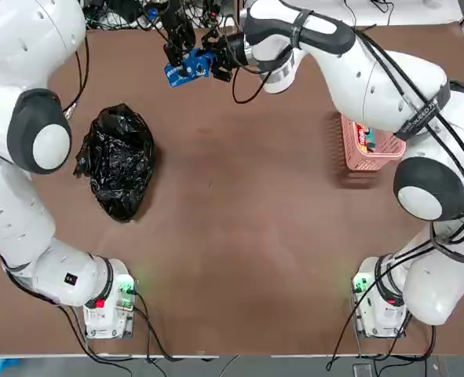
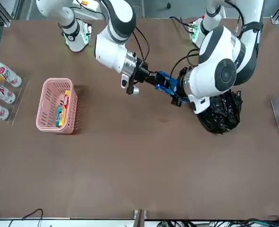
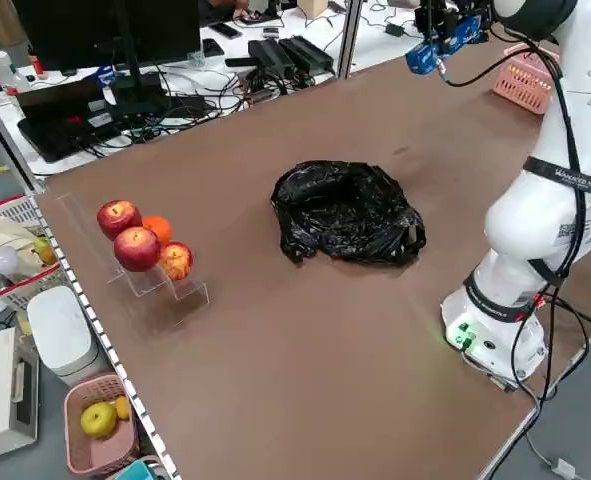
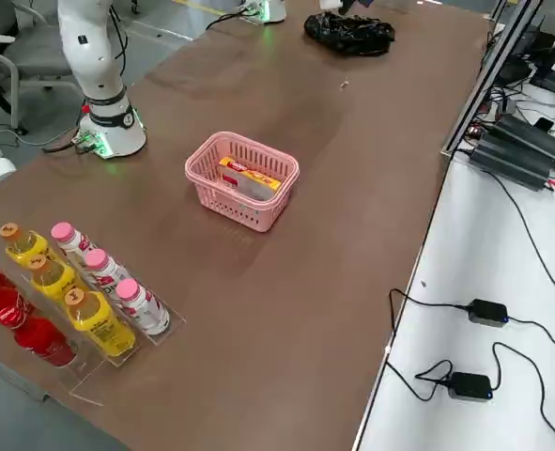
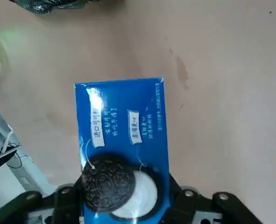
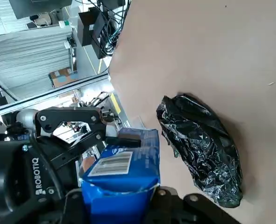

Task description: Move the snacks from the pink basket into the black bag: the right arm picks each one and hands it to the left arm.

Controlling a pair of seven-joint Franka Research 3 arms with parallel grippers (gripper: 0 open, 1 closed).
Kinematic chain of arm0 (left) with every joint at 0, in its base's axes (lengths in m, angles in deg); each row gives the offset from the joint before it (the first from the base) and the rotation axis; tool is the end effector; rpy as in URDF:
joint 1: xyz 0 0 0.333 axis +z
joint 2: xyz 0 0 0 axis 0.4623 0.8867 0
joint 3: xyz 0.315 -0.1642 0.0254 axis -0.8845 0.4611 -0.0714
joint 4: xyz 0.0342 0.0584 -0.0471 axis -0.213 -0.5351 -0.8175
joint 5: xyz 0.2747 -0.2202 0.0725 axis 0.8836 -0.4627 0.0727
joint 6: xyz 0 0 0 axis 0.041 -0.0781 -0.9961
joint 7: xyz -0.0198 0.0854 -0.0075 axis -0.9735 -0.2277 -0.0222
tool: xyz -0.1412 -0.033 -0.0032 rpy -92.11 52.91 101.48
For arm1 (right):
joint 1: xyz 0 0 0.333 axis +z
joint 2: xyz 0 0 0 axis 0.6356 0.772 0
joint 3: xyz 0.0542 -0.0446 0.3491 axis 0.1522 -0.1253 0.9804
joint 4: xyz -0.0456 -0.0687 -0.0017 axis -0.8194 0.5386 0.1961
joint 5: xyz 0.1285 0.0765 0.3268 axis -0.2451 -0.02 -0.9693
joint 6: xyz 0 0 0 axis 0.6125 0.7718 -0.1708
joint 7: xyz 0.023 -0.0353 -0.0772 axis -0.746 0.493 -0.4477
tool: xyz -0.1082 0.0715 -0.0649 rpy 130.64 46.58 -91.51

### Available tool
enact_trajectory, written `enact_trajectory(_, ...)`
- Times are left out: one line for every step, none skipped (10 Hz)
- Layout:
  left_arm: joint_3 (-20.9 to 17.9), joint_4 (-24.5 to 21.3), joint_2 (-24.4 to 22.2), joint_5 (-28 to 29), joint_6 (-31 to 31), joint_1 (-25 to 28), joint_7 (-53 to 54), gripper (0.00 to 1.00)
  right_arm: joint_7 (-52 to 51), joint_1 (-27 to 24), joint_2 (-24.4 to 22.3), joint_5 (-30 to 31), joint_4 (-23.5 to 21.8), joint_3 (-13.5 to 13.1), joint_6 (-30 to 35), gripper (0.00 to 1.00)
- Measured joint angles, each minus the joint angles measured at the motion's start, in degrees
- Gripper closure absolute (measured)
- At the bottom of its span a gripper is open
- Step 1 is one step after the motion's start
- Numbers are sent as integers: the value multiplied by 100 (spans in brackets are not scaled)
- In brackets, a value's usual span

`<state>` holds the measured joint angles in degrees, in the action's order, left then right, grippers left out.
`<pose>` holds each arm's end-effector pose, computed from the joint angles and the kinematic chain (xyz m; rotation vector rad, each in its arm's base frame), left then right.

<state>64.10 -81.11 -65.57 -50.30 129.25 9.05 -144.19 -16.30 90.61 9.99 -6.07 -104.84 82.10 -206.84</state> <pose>0.5307 -0.3117 0.5015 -2.4948 -1.7585 0.6702 0.4717 0.5283 0.4794 -1.9180 0.5428 0.0750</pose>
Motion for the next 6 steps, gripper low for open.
enact_trajectory(1, 9, -3, 0, -10, 10, 0, 43, 0, 6, 6, 0, 17, 0, -8, 60)
enact_trajectory(1, 15, -7, 0, -16, 20, 0, 43, 0, 7, 18, 0, 41, 0, -10, 60)
enact_trajectory(1, 18, -10, 0, -19, 31, 1, 43, -1, 8, 33, 1, 68, 0, -11, 61)
enact_trajectory(1, 18, -11, -1, -19, 37, 4, 43, 1, 8, 41, 0, 86, 0, -12, 55)
enact_trajectory(1, 10, -10, 0, -20, 40, 12, 43, 5, 8, 41, 0, 122, 0, -18, 39)
enact_trajectory(1, -3, -10, 15, -20, 40, 18, 43, 8, 8, 41, -1, 163, 0, -20, 25)
